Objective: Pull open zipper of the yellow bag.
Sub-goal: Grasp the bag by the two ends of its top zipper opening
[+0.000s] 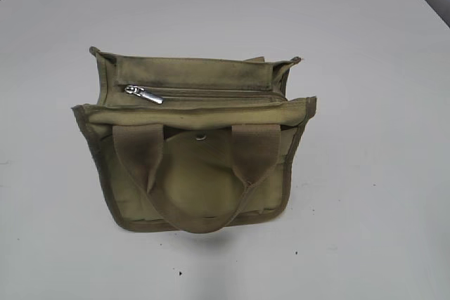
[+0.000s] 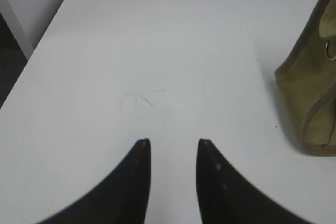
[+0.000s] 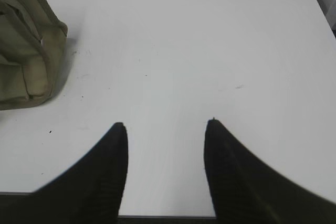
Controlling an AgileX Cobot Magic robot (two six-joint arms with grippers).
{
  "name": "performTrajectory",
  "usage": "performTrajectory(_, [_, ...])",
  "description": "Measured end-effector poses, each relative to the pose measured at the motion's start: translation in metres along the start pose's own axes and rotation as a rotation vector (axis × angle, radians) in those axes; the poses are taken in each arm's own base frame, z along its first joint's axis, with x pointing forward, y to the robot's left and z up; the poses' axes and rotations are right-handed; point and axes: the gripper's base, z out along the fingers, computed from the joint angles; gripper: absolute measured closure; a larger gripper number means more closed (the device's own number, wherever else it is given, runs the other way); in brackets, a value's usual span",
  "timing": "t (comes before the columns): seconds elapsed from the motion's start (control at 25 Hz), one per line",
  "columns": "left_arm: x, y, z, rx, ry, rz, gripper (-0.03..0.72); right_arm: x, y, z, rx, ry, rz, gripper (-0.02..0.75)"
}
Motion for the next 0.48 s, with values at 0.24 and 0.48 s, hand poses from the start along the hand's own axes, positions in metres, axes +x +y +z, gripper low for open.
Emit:
performTrajectory(0.24, [0.0000, 0.0000, 0.0000, 0.000, 0.000, 0.000, 0.449, 0.0000, 0.0000, 0.0000, 0.000, 0.000, 0.000, 0.363])
performTrajectory(0.48, [0.0000, 0.0000, 0.0000, 0.000, 0.000, 0.000, 0.449, 0.0000, 0.0000, 0.0000, 0.000, 0.000, 0.000, 0.363])
